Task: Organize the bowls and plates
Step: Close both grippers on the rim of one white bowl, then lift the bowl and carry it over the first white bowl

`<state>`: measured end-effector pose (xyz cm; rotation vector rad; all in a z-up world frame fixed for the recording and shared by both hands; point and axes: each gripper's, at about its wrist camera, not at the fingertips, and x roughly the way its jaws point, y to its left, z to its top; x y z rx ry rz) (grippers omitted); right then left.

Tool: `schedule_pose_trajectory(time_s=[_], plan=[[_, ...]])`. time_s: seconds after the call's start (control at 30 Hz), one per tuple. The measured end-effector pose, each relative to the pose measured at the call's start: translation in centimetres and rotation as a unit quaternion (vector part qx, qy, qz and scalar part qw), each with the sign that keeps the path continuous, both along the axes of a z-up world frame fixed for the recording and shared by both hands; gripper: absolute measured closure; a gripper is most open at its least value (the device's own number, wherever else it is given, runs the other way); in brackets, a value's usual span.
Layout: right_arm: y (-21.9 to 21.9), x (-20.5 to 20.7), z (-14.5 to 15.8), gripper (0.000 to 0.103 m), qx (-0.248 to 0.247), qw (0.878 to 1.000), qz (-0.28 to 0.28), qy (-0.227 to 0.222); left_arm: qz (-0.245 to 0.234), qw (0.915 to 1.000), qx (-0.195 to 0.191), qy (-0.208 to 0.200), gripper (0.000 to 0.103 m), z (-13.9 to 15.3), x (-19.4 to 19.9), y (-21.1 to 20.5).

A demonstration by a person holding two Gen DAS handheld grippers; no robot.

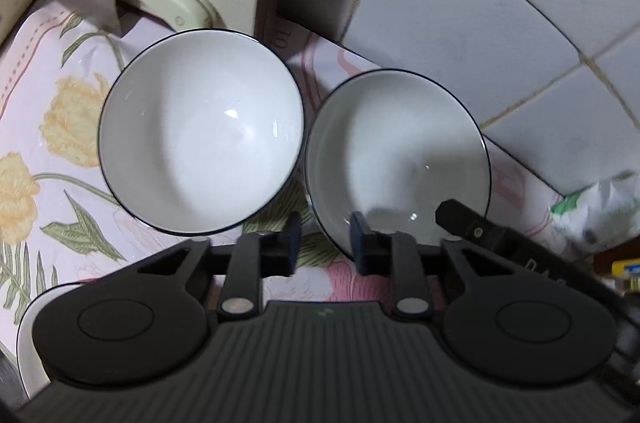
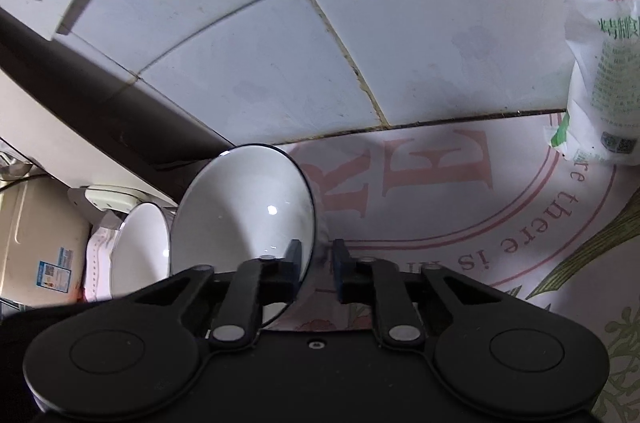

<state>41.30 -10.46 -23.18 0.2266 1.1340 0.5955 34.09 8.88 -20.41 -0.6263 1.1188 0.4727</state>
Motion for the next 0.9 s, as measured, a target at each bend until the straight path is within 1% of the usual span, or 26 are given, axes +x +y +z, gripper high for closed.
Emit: schedule_pose_trajectory(time_s=[0.07,0.13,0.17,0.23,0.33,0.43,0.63,0.73,0.9], plan=[[0.1,-0.4,0.3,0.087,-0.009,1.000,-0.003,-0.007,-0.004,1.0000,-0.005,0.006,0.087,0.1,0.0,-0.2],[-0.1,-0.8,0.4,0.088,-0.007,1.000,-0.012,-0.008,0.007,0.9997,-0.024,0.008,0.086,0.2,-0.5,-0.1],[-0.2,-0.9,0.5,0.088,-0.008,1.000,-0.013,-0.009,0.003,0.9998,-0.021,0.007,0.086,0.4,-0.7,-0.3],[-0.5,-1.3,0.8,0.088,-0.006,1.000,-0.009,-0.011,-0.014,0.9999,-0.001,0.006,0.087,0.9,-1.0,-0.9],[-0.9,-2.1,1.6,0.088,-0.012,1.000,-0.004,-0.018,-0.026,0.9996,0.007,0.006,0.087,1.9,-1.4,-1.5],[-1.3,-2.7,2.5,0.088,-0.018,1.000,-0.004,-0.013,-0.043,0.9989,0.017,0.008,0.087,3.0,-1.9,-2.3],[-2.9,-4.8,5.4,0.088,-0.029,1.000,-0.006,-0.011,-0.067,0.9975,0.023,0.005,0.087,6.0,-3.3,-3.8],[-4.0,-6.0,7.0,0.088,-0.026,1.000,-0.006,-0.009,-0.075,0.9968,0.030,0.006,0.087,7.6,-4.4,-5.0],[-5.9,-8.7,9.9,0.088,-0.035,0.999,0.006,-0.026,-0.088,0.9957,0.030,-0.002,0.087,10.1,-6.8,-7.2]])
